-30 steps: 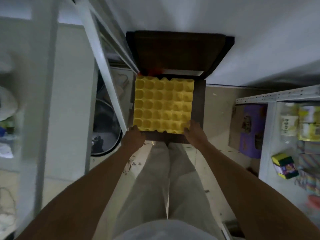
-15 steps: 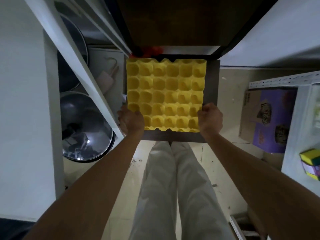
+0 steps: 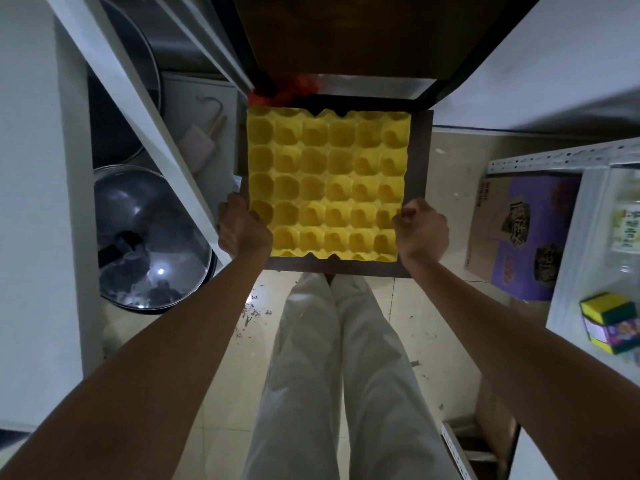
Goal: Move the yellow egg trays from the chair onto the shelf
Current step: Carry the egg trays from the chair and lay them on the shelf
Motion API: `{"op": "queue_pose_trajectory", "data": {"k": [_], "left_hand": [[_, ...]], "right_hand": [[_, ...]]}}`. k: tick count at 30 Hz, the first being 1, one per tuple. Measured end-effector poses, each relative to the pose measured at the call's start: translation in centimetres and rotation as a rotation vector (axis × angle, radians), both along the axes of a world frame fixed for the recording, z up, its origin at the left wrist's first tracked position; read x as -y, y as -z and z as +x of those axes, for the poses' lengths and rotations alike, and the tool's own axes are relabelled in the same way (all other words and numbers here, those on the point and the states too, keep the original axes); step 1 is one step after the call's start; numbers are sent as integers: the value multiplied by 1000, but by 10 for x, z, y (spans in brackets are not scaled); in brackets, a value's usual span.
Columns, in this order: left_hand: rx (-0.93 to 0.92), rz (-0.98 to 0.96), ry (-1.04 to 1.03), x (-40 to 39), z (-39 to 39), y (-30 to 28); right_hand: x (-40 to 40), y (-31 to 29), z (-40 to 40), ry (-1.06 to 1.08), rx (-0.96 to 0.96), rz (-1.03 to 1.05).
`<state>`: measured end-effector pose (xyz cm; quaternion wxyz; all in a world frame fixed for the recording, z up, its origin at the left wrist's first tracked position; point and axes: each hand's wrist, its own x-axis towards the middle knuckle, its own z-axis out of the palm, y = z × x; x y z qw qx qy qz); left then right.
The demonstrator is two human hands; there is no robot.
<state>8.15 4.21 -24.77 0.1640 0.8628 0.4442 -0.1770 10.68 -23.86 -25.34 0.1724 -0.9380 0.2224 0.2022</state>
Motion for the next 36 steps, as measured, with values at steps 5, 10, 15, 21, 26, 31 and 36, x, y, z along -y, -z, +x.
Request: {"op": "queue_pose_trajectory", "data": {"k": [5, 10, 15, 21, 26, 31, 36], "left_hand": [[-44, 9, 81, 1, -3, -14], [-148, -29, 124, 0, 6, -64], [-153, -11, 148, 4, 15, -111], [-66, 6, 182, 10, 11, -138], [44, -41, 139, 24, 2, -178], [267, -192, 142, 69, 6, -229], [482, -362, 305, 152, 22, -271]], "right_hand": [[0, -10, 1, -38, 1, -4], [-1, -47, 5, 47, -16, -1], [8, -77, -4, 72, -38, 54], [11, -90, -13, 93, 26, 109], [23, -125, -22, 128, 88, 177], [60, -193, -57, 356, 284, 228], [112, -284, -132, 665, 413, 168]]}}
